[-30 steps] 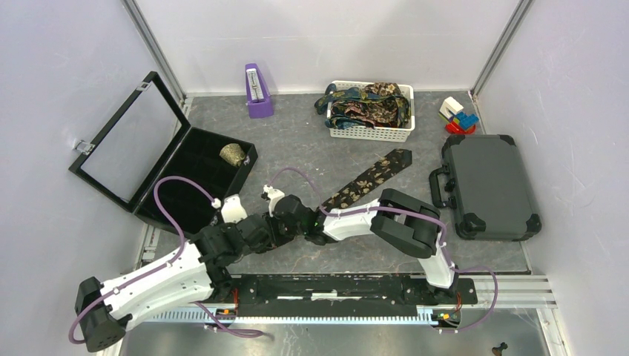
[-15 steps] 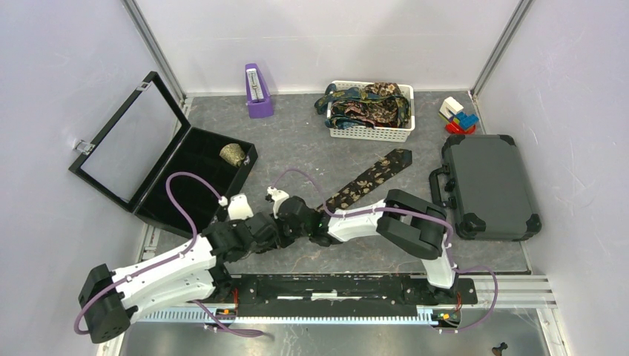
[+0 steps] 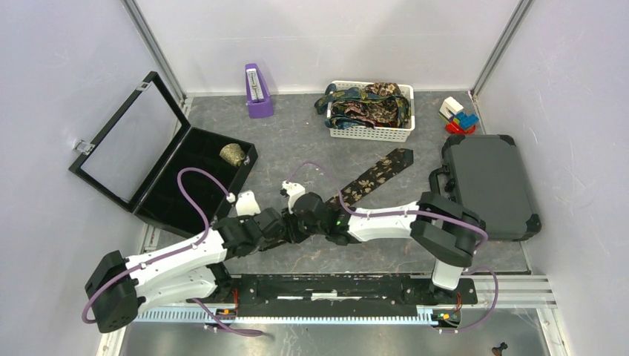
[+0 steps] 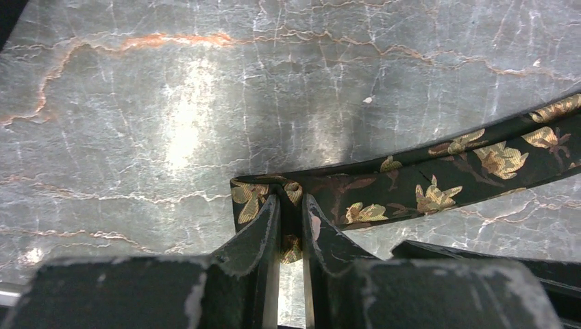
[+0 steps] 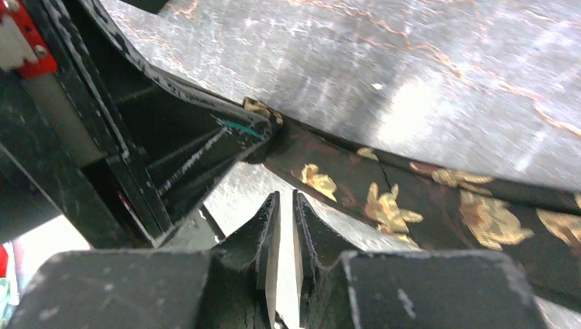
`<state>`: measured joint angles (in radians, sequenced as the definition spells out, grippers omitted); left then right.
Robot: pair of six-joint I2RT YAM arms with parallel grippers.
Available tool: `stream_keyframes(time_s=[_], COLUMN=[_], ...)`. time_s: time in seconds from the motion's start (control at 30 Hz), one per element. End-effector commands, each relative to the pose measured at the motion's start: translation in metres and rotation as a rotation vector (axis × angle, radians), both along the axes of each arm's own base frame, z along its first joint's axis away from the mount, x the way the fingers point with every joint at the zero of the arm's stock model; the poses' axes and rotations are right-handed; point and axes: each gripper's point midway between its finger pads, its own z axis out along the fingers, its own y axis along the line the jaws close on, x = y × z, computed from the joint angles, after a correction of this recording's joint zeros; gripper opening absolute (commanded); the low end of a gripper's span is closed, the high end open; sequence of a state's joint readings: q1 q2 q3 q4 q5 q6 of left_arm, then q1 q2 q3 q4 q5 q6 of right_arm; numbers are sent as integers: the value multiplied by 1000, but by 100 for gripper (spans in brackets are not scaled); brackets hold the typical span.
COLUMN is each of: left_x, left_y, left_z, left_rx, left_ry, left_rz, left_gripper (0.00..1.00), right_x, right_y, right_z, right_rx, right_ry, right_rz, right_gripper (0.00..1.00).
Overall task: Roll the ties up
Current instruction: Roll the tie at the center of the board.
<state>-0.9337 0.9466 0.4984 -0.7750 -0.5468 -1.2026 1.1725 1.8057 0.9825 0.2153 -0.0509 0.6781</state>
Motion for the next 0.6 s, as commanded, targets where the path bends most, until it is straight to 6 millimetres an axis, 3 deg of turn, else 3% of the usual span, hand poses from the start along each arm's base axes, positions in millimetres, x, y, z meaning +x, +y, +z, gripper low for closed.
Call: stream_keyframes(time_s=[0.0, 0.17, 0.3, 0.57], left_x=[9, 10, 11, 13], left_y=[-15, -19, -22, -28], left_z=[1, -1, -3, 0], left_rx=[-44, -48, -28, -23], left_ry=[-41, -48, -37, -50], left_rz=[-25, -38, -50, -62], left_gripper=[6, 12, 22, 57], right_x=[13, 16, 15, 16], right_y=[-26, -43, -45, -43], right_z=[10, 5, 5, 12], right_rx=[-30, -47, -45, -29], right_ry=[-76, -86, -83, -89], right_rz=[-64, -94, -93, -96], right_gripper=[18, 18, 18, 18])
